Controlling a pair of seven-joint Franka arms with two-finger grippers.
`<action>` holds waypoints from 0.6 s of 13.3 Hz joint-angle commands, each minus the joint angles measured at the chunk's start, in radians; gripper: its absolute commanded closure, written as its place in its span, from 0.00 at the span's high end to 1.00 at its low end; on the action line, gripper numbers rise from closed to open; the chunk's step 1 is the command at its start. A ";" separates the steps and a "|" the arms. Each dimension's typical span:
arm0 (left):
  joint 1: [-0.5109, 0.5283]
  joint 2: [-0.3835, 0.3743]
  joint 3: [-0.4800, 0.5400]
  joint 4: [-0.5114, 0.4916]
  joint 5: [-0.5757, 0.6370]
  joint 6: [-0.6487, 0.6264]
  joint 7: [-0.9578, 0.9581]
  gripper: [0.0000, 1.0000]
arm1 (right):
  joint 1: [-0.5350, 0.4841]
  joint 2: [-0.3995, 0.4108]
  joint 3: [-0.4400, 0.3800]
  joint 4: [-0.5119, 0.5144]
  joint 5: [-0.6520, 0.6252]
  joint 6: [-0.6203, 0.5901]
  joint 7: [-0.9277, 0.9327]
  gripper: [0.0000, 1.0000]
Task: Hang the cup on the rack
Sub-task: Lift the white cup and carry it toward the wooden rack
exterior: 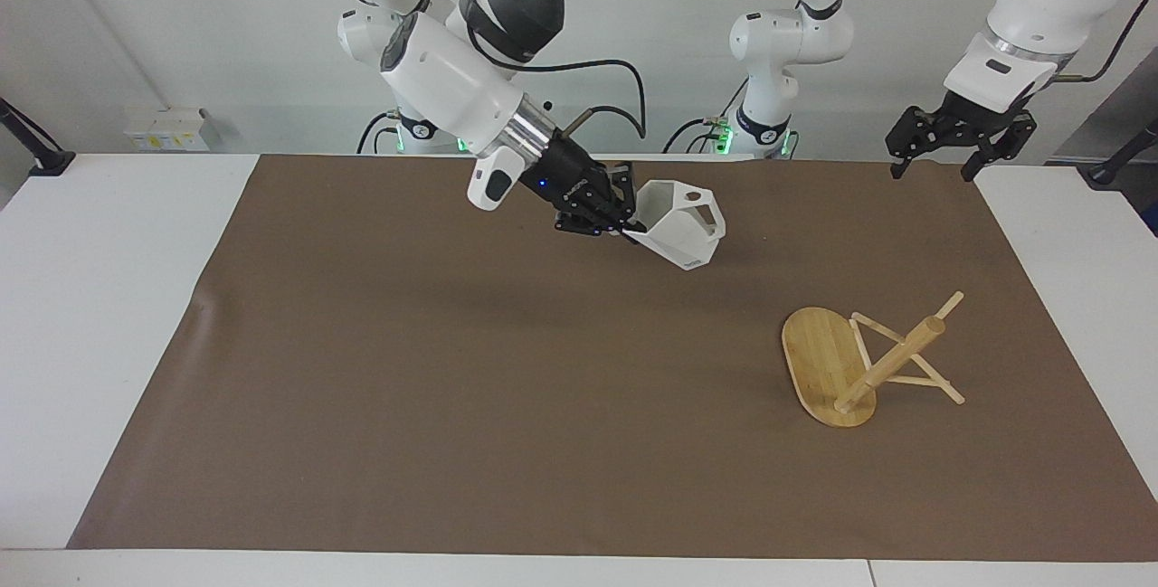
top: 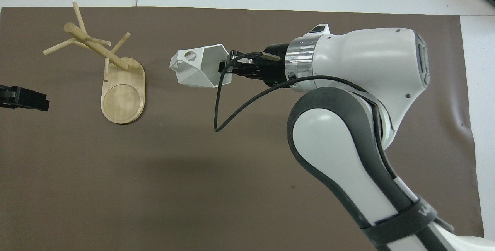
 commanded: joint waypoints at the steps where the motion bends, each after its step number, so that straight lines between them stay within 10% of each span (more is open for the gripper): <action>1: -0.024 -0.043 0.003 -0.059 -0.002 0.017 -0.010 1.00 | 0.029 0.024 0.004 0.045 0.116 0.042 0.001 0.00; 8: -0.025 -0.063 0.000 -0.113 -0.075 0.108 -0.068 1.00 | 0.039 0.021 0.005 0.042 0.376 0.046 0.131 0.00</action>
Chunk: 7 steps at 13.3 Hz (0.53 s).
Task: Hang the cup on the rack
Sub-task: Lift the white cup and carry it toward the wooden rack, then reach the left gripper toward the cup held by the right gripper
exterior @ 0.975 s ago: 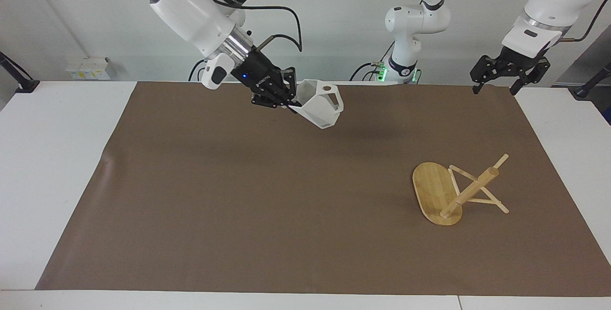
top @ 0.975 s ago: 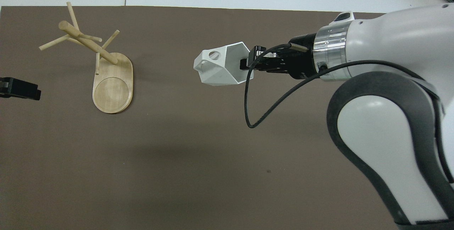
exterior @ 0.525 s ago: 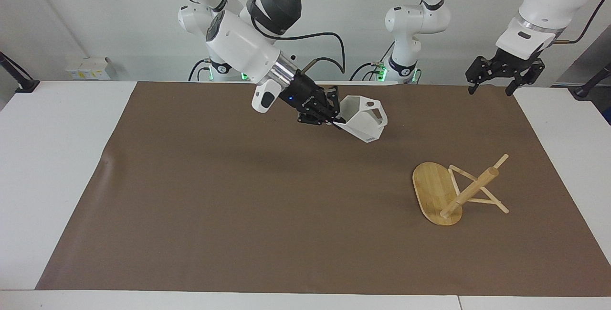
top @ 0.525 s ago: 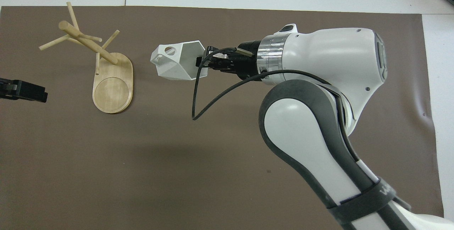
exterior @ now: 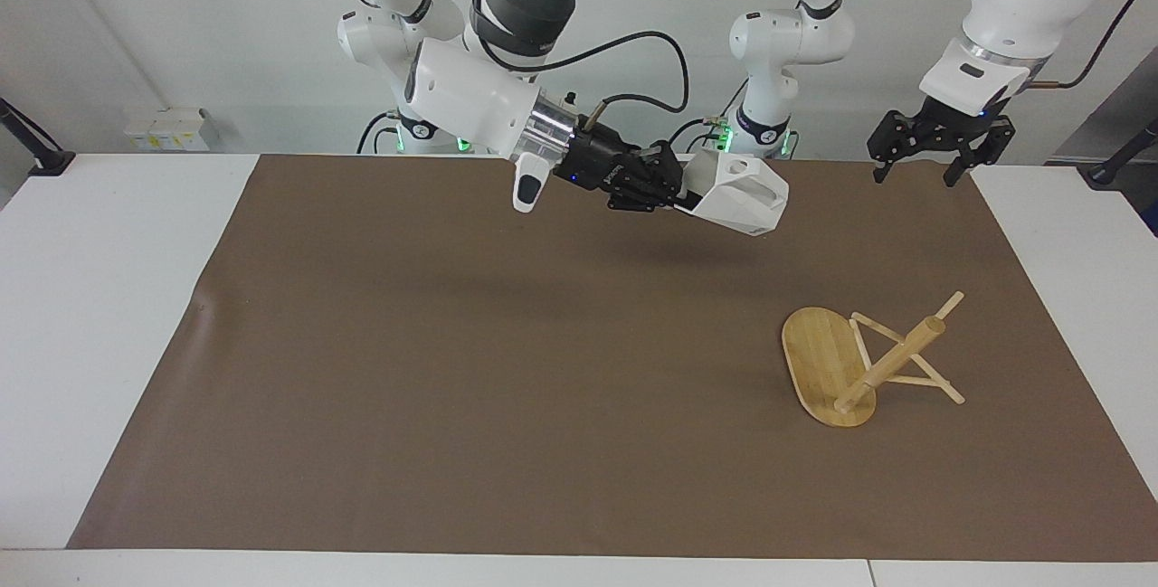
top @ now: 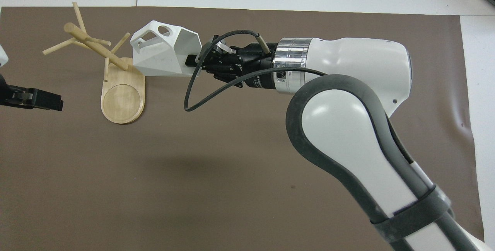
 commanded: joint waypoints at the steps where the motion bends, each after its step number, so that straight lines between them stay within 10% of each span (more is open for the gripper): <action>1: -0.004 -0.040 0.005 -0.055 -0.064 0.049 -0.040 1.00 | 0.006 0.010 0.005 0.010 0.021 0.002 0.022 0.00; 7: -0.006 -0.042 0.003 -0.071 -0.150 0.102 -0.097 1.00 | 0.006 0.010 0.005 0.005 -0.067 -0.025 0.011 0.00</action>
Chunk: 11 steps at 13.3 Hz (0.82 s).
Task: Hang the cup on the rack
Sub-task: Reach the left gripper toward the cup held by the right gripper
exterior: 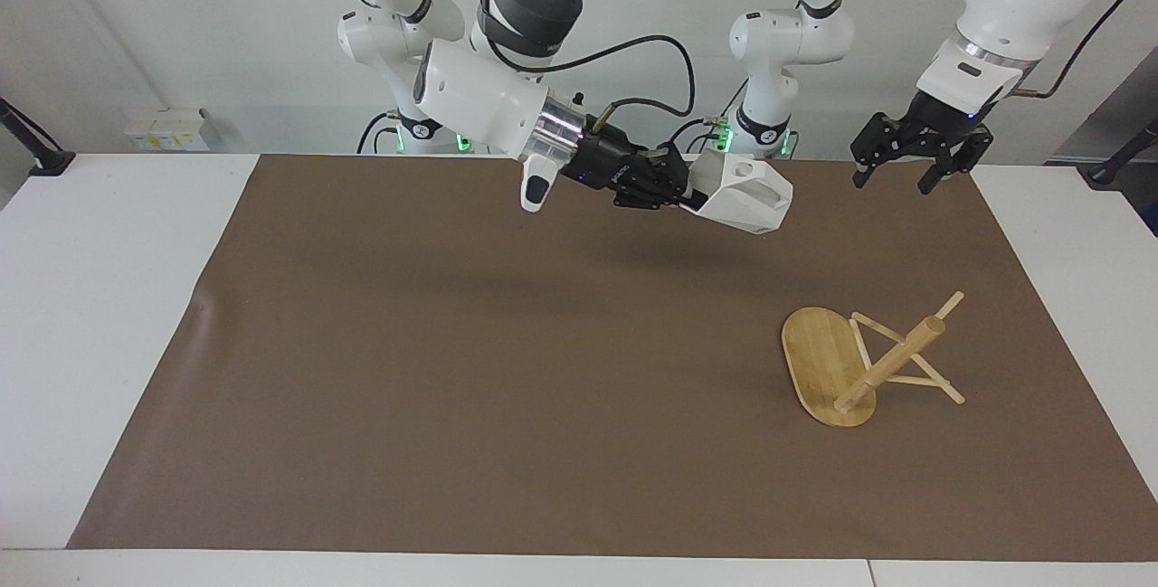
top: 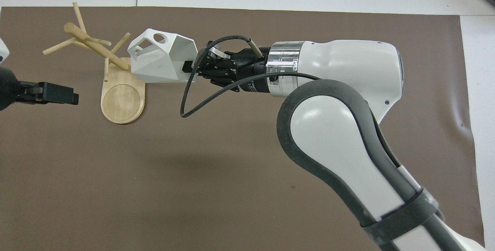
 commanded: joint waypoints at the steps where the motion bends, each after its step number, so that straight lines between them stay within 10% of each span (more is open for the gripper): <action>1: -0.006 -0.033 0.005 -0.053 -0.048 0.050 -0.041 1.00 | -0.007 0.004 0.004 0.008 -0.019 -0.015 0.003 0.00; 11: 0.022 -0.064 0.008 -0.147 -0.323 0.153 0.073 1.00 | -0.005 0.002 0.004 0.005 -0.042 -0.017 0.001 0.00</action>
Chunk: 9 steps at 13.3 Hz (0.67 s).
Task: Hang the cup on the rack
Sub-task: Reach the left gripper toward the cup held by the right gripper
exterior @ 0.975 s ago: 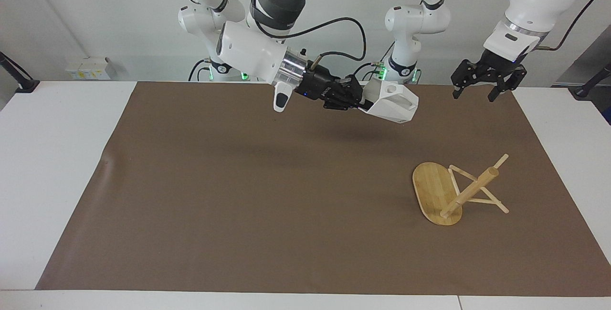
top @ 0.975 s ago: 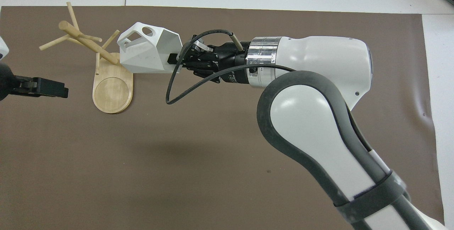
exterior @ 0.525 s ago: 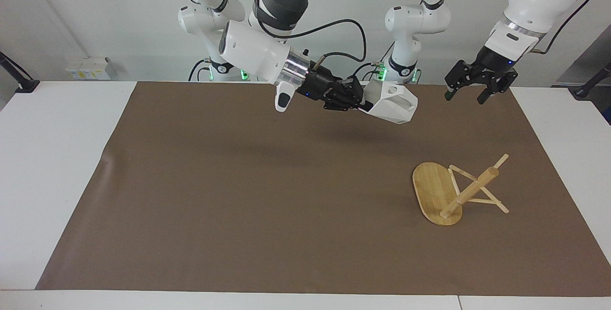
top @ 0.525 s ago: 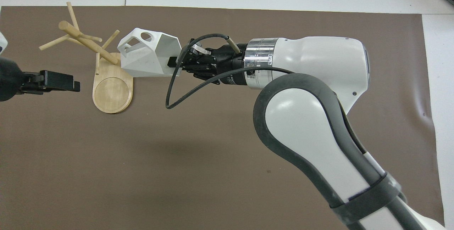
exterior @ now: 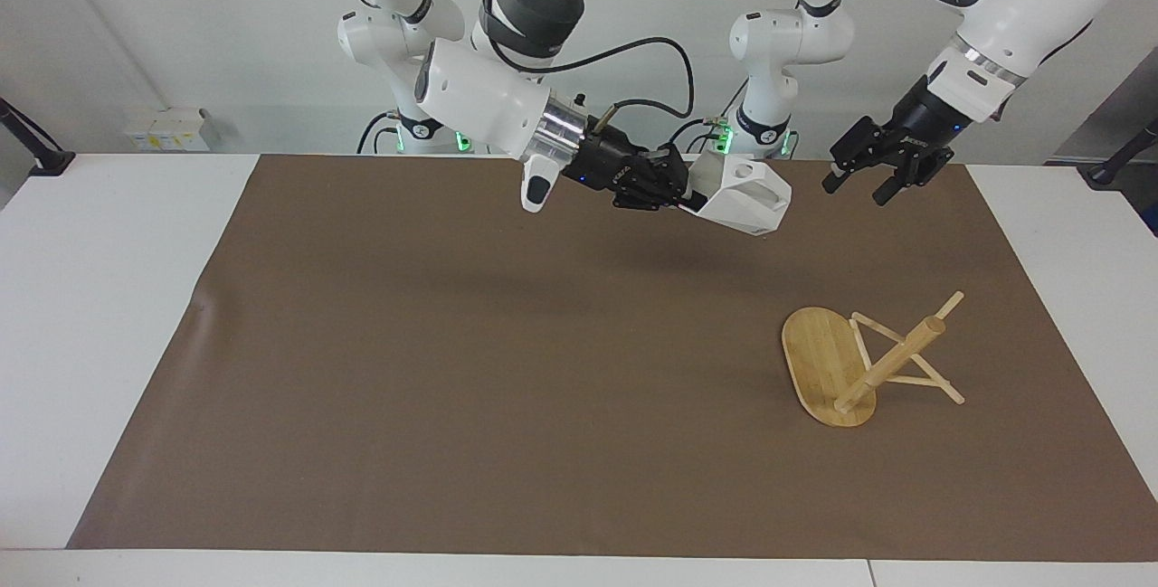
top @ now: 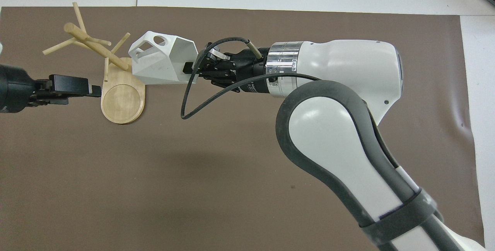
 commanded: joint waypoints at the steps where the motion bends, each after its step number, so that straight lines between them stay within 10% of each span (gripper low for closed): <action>1: 0.004 -0.028 -0.003 -0.041 -0.050 0.033 0.148 1.00 | -0.005 0.002 0.004 0.006 -0.034 -0.014 0.001 0.00; 9: -0.007 0.018 -0.005 -0.039 -0.126 0.091 0.803 1.00 | -0.005 0.002 0.003 0.004 -0.045 -0.028 0.001 0.00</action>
